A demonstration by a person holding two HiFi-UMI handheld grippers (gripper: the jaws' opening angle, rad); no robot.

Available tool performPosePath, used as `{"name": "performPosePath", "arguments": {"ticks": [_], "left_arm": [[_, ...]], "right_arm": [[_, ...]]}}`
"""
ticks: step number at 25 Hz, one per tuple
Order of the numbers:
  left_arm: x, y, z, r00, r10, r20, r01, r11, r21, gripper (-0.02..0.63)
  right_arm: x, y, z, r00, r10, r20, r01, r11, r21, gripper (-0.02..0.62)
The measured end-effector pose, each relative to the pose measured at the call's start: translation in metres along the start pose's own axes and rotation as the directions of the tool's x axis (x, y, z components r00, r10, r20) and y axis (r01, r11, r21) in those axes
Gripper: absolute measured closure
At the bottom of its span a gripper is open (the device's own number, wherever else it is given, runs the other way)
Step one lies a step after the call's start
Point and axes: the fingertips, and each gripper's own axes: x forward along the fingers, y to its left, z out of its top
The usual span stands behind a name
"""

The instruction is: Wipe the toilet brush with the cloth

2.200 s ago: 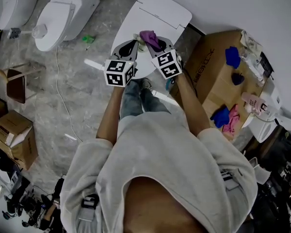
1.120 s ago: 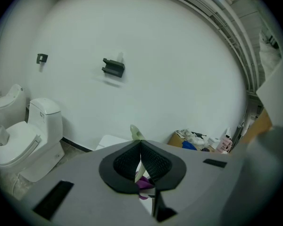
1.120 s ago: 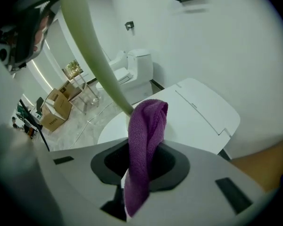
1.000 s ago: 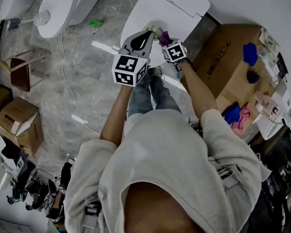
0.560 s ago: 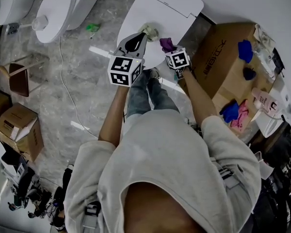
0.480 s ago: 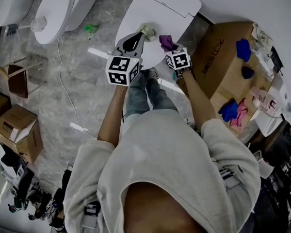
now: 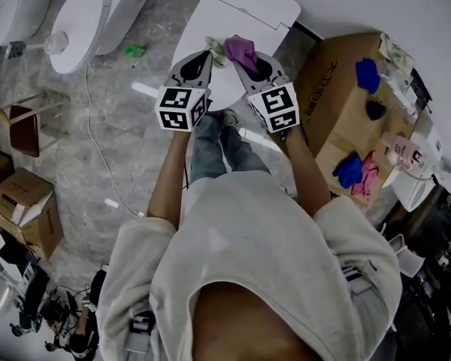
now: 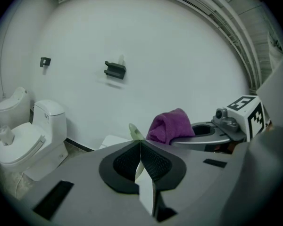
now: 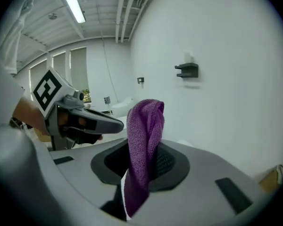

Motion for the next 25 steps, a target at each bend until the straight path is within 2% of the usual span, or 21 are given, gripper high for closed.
{"name": "performPosePath", "arguments": {"ticks": [4,11,25], "left_arm": [[-0.001,0.002,0.001,1.0,0.008,0.003,-0.008,1.0,0.002,0.586],[-0.002,0.004,-0.003,1.0,0.008,-0.011,-0.008,1.0,0.001,0.586],[-0.002,0.009,-0.01,1.0,0.001,-0.023,-0.001,1.0,-0.012,0.586]], "right_arm": [[0.003,0.017,0.011,1.0,0.022,0.014,-0.022,0.998,-0.054,0.492],[0.018,0.022,-0.016,0.997,0.038,-0.067,-0.044,0.995,-0.086,0.492],[0.04,0.022,-0.097,0.967,0.055,-0.248,-0.057,0.998,-0.003,0.492]]}}
